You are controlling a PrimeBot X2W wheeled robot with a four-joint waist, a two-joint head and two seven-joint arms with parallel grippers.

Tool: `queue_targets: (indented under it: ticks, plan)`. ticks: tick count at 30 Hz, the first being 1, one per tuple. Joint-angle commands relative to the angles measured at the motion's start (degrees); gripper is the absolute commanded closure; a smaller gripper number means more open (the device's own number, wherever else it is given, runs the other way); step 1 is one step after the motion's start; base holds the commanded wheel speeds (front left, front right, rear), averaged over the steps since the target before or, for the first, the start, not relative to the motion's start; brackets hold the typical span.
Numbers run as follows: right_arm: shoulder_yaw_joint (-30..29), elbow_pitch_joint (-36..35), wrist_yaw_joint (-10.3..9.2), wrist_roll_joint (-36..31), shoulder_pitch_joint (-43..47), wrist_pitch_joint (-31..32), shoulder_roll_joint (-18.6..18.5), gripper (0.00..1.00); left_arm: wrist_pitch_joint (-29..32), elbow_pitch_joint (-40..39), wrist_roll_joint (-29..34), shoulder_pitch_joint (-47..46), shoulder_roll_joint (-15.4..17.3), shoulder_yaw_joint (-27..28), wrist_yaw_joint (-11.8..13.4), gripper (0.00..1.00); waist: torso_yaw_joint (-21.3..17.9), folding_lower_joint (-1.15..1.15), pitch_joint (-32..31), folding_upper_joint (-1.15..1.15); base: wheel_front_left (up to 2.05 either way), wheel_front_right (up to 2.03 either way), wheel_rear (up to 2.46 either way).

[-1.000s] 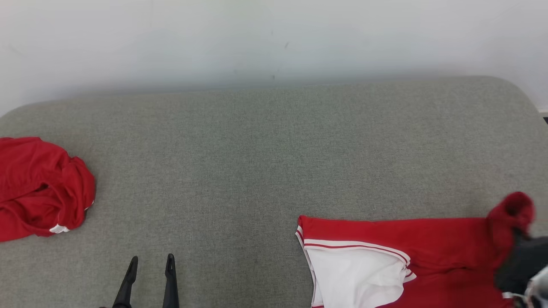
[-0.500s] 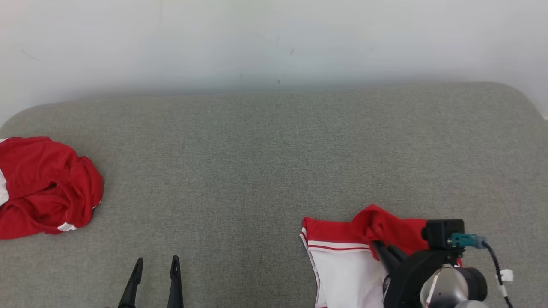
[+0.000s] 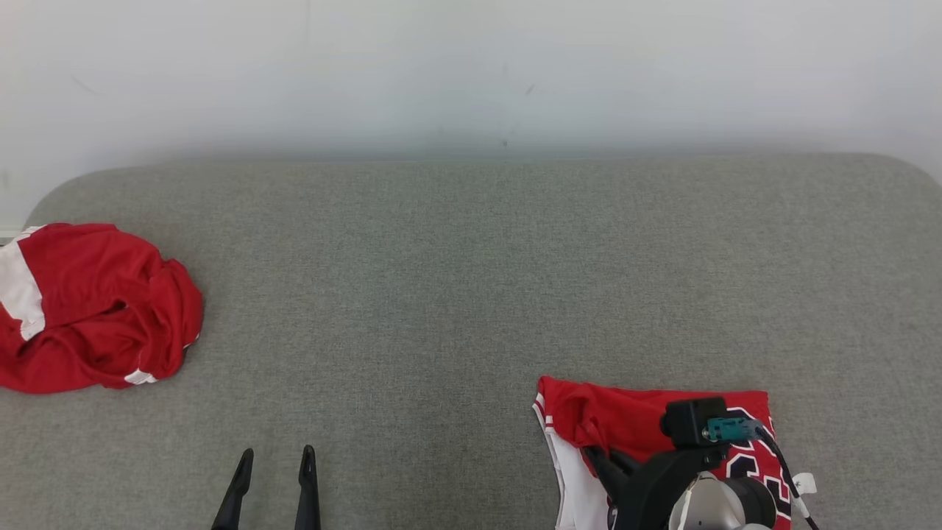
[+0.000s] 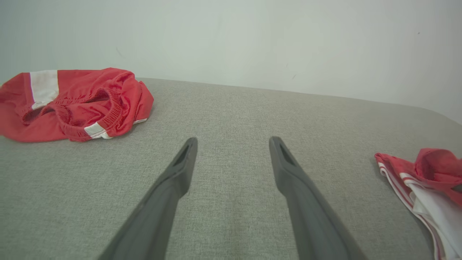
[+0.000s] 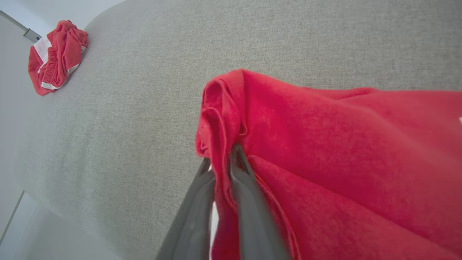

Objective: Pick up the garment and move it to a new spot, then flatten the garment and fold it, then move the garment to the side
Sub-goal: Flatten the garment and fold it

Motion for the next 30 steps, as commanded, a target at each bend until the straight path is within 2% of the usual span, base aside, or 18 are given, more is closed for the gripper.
queue_targets:
  ticks: [1, 7, 10, 13, 16, 19, 23, 25, 30]
  plan:
    - [0.81, 0.62, -0.08, 1.31, -0.34, -0.78, 0.14, 0.0, -0.18, 0.15, -0.62, 0.65, -0.07, 0.01, -0.05, 0.0, 0.41, 0.0, -0.3, 0.0, 0.0, 0.0, 0.0]
    - [3.72, -1.31, -0.08, 7.93, 1.18, 0.33, 0.12, 0.0, -0.18, 0.19, -0.6, 1.25, -0.07, 0.4, -0.12, 0.0, 0.41, 0.0, -1.0, 0.0, 0.0, 0.0, 0.0]
    - [3.67, -5.07, -0.08, 12.03, 2.37, 0.43, 0.09, 0.0, -0.18, 0.04, -0.57, 1.62, -0.07, 0.68, -0.02, 0.0, 0.01, 0.0, -1.35, 0.0, 0.0, 0.0, 0.0]
    - [1.69, -9.85, -0.08, 13.33, 3.42, -0.24, 0.11, 0.0, -0.18, -0.18, -0.61, 1.61, -0.07, 0.83, 0.09, 0.0, -0.51, 0.0, -1.48, 0.0, 0.0, 0.0, 0.0]
    - [-1.48, -13.89, -0.08, 9.65, 4.98, -0.18, 0.1, 0.0, -0.18, -0.29, -0.62, 1.55, -0.06, 0.83, 0.15, 0.0, -0.96, 0.0, -1.5, 0.0, 0.0, 0.0, 0.0]
    - [-5.5, -16.81, -0.08, 3.1, 7.02, 0.13, 0.12, 0.0, -0.18, -0.31, -0.68, 1.13, -0.07, 0.69, 0.14, 0.0, -1.24, 0.0, -1.47, 0.0, 0.0, 0.0, 0.0]
    - [-9.68, -18.62, -0.08, -5.95, 9.98, -2.47, 0.15, 0.0, -0.18, -0.3, -0.87, 0.63, -0.07, 0.45, 0.19, 0.0, -1.33, 0.0, -1.48, 0.0, 0.0, 0.0, 0.0]
    - [-9.4, -18.55, -0.08, -9.88, 11.78, -4.38, -0.64, 0.0, -0.18, -0.24, -1.0, 0.49, -0.06, 0.39, 0.2, 0.0, -1.32, 0.0, -1.55, 0.0, 0.0, 0.0, 0.0]
    - [-4.93, -18.26, -0.08, -13.45, 15.85, -7.29, -1.66, 0.0, -0.18, -0.12, -1.19, 0.44, -0.06, 0.47, 0.35, 0.0, -1.24, 0.0, -1.72, 0.0, 0.0, 0.0, 0.0]
